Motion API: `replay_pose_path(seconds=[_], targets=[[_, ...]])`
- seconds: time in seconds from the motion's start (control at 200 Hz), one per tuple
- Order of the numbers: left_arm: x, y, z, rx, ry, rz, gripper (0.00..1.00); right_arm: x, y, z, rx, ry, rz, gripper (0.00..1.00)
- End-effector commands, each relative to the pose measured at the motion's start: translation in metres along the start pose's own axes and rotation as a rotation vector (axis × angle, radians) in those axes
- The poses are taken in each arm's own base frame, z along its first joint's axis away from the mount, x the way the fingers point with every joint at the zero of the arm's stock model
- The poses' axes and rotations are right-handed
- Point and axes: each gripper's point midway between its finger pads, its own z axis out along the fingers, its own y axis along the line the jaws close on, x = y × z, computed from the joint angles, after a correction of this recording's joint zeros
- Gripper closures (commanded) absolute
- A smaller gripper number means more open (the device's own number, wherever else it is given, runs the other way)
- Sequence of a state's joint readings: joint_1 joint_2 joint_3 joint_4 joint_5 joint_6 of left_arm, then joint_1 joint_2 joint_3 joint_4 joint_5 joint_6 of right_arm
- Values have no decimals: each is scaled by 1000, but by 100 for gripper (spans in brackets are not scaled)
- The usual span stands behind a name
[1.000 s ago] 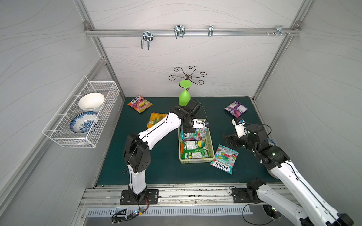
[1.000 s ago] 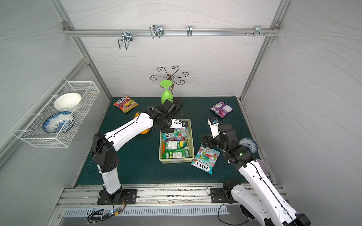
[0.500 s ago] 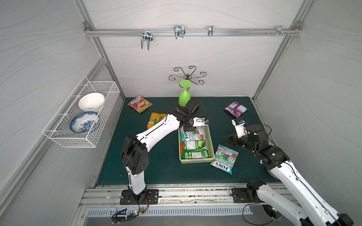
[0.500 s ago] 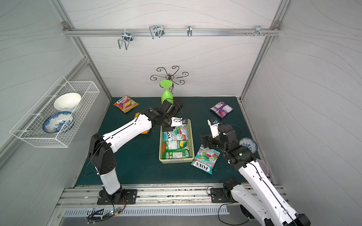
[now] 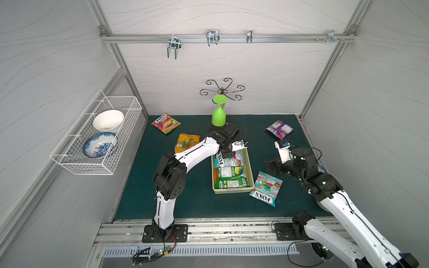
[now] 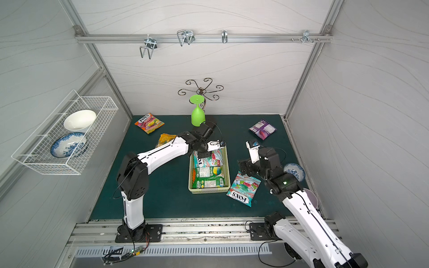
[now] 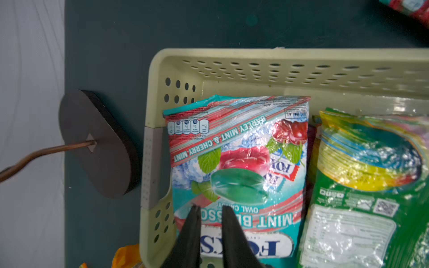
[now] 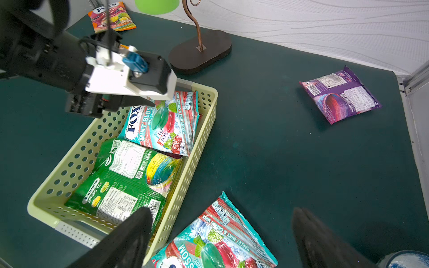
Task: Put the candies in the basket
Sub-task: Place the candy in the basket.
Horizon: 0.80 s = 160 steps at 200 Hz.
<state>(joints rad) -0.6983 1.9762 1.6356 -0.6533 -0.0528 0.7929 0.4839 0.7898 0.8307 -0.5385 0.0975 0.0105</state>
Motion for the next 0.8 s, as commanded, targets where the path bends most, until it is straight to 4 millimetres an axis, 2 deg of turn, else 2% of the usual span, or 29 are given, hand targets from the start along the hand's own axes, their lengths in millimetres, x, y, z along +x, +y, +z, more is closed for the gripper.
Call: replay_pose_path(seconds=[0.0,0.035,0.19,0.435,0.65,0.795], targets=[[5,5,17,-13,9,-55,95,-2,-1,1,3,-16,12,2],[8,4,22,-7,15,-65,100,-3,0,1,-5,-18,12,2],[22,-9,40,47,56,-84,100,-2,-4,1,14,-17,16,2],[28,-25,58,128,60,-115,100,0,-4,3,12,-8,22,2],[41,-19,74,174,79,-177,100,1,-2,5,4,-3,27,1],[44,-16,71,167,79,-175,100,2,-1,7,-4,4,35,1]])
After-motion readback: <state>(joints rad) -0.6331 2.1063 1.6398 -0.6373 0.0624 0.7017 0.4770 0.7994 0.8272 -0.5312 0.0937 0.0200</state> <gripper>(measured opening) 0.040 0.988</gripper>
